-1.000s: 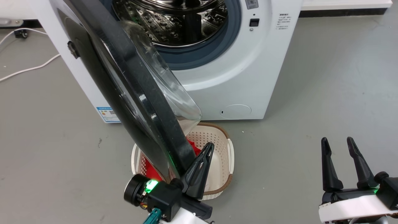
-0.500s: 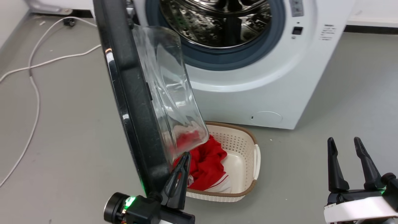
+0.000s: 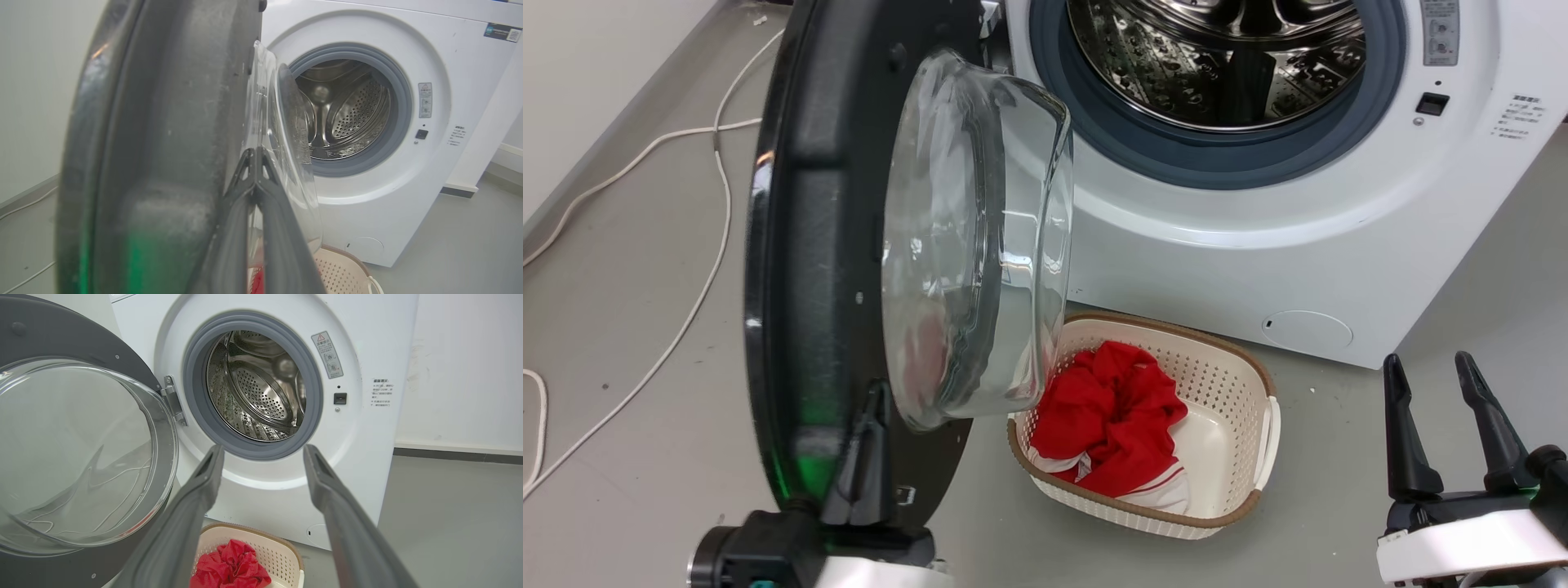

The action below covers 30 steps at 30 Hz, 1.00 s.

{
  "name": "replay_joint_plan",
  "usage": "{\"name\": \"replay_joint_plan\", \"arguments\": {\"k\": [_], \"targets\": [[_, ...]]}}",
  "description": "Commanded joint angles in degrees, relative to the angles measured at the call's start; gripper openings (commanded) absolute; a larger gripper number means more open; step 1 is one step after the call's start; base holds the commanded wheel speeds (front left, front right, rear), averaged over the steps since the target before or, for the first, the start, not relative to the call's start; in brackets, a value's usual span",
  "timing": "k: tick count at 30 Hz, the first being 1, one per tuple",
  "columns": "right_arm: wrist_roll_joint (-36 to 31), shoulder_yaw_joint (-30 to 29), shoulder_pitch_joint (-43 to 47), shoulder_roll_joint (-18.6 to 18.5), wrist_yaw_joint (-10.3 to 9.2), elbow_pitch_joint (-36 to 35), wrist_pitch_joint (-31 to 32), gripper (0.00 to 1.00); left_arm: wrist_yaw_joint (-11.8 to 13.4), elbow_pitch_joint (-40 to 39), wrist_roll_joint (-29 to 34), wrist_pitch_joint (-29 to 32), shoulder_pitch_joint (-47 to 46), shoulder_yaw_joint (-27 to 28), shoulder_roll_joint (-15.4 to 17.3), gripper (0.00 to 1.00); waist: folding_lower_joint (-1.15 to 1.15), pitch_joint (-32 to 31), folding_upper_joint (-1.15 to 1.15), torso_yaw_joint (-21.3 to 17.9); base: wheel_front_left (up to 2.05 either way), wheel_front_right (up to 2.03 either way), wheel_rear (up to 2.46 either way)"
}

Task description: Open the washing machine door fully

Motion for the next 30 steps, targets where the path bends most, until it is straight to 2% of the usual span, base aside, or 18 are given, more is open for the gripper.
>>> {"name": "replay_joint_plan", "arguments": {"k": [1,11,19,29,30], "targets": [[-0.34,0.03,0.64,0.09,-0.04,-0.25,0.29,1.0,0.46,-0.08,-0.46,-0.35,0.16,0.96,0.12,0.0,0.0,0.09,0.0,0.22,0.0,0.0,0.0],[-0.32,0.27,-0.06,0.1,-0.04,-1.39,1.32,1.0,-0.17,2.71,-5.31,-1.94,-1.86,9.82,1.96,0.0,0.0,1.99,0.0,-1.0,0.0,0.0,0.0],[-0.26,-0.38,-1.63,0.09,-0.04,-1.68,2.44,1.0,-1.71,4.84,-7.01,-2.37,-4.95,17.93,2.79,0.0,0.0,4.87,0.0,-2.71,0.0,0.0,0.0],[-0.45,-1.2,-3.08,-0.34,-0.04,-2.99,2.29,1.0,-4.7,8.64,-7.25,-2.29,-7.89,30.15,3.51,0.0,0.0,9.06,0.0,-3.88,0.0,0.0,0.0],[-0.46,-1.33,-3.33,-0.53,-0.04,-2.9,2.36,1.0,-5.72,10.34,-7.67,-2.28,-8.74,32.58,4.25,0.0,0.0,9.56,0.0,-3.87,0.0,0.0,0.0]]}}
